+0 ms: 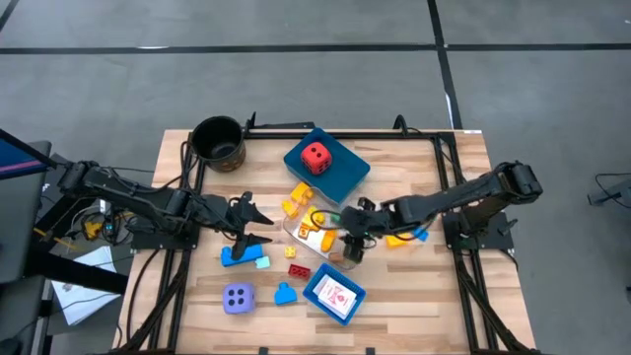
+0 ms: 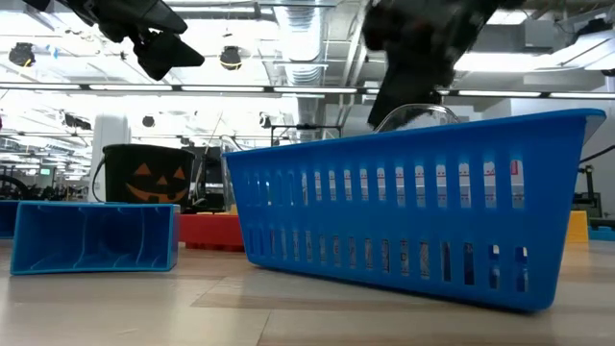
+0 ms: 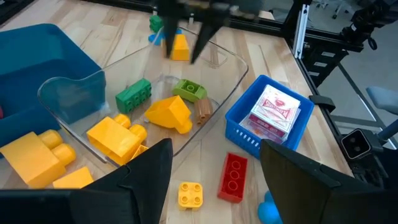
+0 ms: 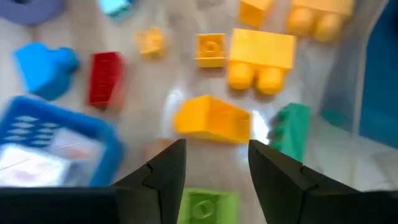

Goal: Pick & Place Toys
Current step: Put the green game piece block into the transparent bin

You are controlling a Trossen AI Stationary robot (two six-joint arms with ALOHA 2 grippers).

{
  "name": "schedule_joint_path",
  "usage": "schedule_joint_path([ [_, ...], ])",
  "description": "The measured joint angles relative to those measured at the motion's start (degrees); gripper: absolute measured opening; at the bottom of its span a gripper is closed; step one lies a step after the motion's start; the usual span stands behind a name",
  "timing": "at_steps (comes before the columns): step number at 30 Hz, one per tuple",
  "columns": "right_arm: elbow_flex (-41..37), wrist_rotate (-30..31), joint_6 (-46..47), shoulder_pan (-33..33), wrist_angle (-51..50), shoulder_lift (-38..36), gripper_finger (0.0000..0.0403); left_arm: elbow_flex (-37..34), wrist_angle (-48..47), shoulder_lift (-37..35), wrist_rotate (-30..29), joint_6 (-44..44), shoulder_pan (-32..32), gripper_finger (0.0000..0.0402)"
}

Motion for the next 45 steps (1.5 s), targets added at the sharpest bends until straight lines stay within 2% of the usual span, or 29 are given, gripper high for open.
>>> schedule_joint_path([
  [5,0.02,2.14,4.12,4.60,-4.95,-4.29,0.0147,0.00,-0.01,0.00,-0.02,0.00,0.00,0.0237],
  [14,0.02,4.59,17.99,13.50,-23.30,-11.07,0.0129,0.00,0.01,0.00,-0.02,-0.02,0.00,0.0237],
  [20,0.02,8.52,33.59,16.47,-37.79,-11.68,0.0153,0.00,0.75,0.00,-0.02,-0.02,0.00,0.0237],
  [23,0.02,9.82,41.83,16.28,-45.92,-11.15,0.0177,0.00,1.23,0.00,-0.02,-0.02,0.00,0.0237],
  [26,0.00,10.47,46.27,15.09,-51.90,-11.20,0.0212,0.00,1.25,0.00,-0.02,-0.02,-0.01,0.0237],
  [32,-0.15,10.45,46.45,9.67,-56.29,-11.14,0.0283,0.00,1.29,0.00,-0.02,-0.02,0.00,0.0237],
  [35,-2.15,8.16,43.30,5.97,-55.14,-11.14,0.0304,0.00,1.25,0.00,0.00,-0.02,0.00,0.0237],
  [45,-12.81,2.45,33.29,-3.61,-49.33,-11.33,0.0318,0.00,1.25,0.00,0.00,-0.02,-0.01,0.0237],
])
